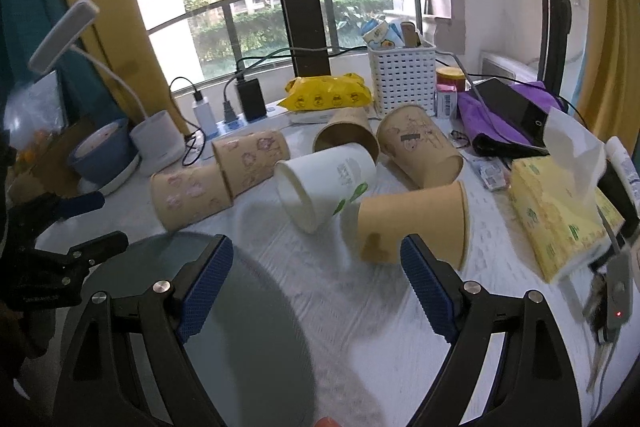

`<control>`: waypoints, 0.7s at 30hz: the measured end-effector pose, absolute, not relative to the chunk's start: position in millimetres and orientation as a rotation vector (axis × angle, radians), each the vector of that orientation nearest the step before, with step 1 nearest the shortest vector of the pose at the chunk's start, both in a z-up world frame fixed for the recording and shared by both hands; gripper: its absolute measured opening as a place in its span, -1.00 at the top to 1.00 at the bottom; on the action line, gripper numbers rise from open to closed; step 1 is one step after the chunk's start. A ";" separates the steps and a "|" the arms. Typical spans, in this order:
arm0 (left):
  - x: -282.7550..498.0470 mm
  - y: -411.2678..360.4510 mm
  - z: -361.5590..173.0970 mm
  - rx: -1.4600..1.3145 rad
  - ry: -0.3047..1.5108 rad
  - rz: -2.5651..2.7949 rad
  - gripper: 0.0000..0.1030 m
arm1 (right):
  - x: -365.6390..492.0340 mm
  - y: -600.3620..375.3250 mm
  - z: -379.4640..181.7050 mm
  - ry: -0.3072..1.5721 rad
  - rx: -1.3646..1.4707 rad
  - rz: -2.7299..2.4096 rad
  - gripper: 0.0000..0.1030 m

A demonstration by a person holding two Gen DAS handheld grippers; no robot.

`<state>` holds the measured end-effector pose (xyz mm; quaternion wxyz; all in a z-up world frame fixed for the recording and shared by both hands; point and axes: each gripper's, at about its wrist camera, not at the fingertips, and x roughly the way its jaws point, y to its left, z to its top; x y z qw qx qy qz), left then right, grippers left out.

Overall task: Flip cup upright
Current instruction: 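Move the left tool toward the tipped-over floral paper cup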

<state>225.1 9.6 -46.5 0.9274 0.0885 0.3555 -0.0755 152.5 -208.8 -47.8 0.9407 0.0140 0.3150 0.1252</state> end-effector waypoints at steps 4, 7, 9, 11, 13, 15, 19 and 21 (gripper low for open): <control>257.4 11.6 -47.0 0.235 0.741 -0.168 -0.48 | 170.2 -208.8 -48.8 0.651 0.043 0.260 -0.71; 280.2 11.7 -49.1 0.270 0.749 -0.183 -0.48 | 181.6 -207.9 -51.2 0.665 0.056 0.269 -0.71; 293.6 11.8 -51.9 0.297 0.758 -0.191 -0.48 | 186.1 -207.6 -52.3 0.671 0.059 0.276 -0.71; 305.1 12.3 -56.5 0.316 0.790 -0.215 -0.48 | 190.7 -207.4 -54.2 0.679 0.063 0.284 -0.71; 314.6 12.2 -61.3 0.327 0.821 -0.247 -0.48 | 194.4 -208.0 -55.7 0.684 0.066 0.287 -0.71; 323.8 11.4 -66.1 0.337 0.861 -0.281 -0.48 | 197.1 -208.3 -57.3 0.687 0.071 0.287 -0.71; 337.5 8.4 -82.1 0.360 0.957 -0.328 -0.48 | 199.1 -209.4 -56.0 0.680 0.077 0.292 -0.71; 339.5 6.0 -88.2 0.385 0.979 -0.335 -0.48 | 198.9 -209.0 -54.6 0.674 0.068 0.286 -0.71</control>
